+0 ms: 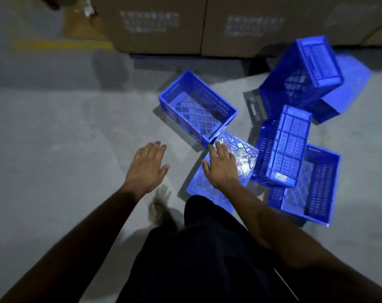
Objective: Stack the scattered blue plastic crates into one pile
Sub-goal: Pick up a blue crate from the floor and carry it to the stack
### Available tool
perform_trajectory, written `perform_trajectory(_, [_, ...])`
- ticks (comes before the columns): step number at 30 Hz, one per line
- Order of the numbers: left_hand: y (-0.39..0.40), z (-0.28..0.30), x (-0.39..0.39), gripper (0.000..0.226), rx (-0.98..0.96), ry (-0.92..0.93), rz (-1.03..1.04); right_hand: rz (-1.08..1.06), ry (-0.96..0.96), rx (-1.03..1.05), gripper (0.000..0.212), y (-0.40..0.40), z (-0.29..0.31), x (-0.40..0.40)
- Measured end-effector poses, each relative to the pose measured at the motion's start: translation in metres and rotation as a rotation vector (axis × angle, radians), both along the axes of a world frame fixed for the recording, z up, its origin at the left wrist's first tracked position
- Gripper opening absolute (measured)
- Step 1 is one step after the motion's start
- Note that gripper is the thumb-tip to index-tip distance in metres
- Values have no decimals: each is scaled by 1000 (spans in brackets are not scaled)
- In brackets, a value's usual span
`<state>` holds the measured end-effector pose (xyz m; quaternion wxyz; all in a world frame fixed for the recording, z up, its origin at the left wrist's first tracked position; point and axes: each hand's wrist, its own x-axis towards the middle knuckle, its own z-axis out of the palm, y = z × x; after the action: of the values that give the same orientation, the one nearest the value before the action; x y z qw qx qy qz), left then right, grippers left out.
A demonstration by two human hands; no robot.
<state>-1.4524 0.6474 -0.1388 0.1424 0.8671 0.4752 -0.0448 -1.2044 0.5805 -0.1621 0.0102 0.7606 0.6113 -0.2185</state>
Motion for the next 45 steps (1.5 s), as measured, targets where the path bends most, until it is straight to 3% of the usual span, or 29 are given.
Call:
perform_trajectory(3, [103,5,3,69,-18,78,-142,-179,30,-14,66,50,1,-13])
perform_trajectory(8, [150,-13,28,74,-72,133,-241,-285,28,23,61,68,-6,-5])
perform_trajectory(15, [307,-88,104,73,-110,177,-359,-565,129,-11,63,200,-100,18])
perform_trajectory(22, [419,-203,169,69,-172,180,-412,-853,162,-31,63,285,-205,66])
perform_trajectory(30, [493,-400,209,68,-236,218,-558,-996,237,-275,66,305,-394,127])
perform_trajectory(34, [519,-470,219,61,-220,191,-586,-1162,219,-288,78,318,-461,152])
perform_trajectory(40, [562,-515,225,67,-284,128,-407,-1334,280,-274,102,347,-495,150])
perform_trajectory(45, [612,-529,216,71,-429,32,177,-1499,313,-90,106,358,-504,159])
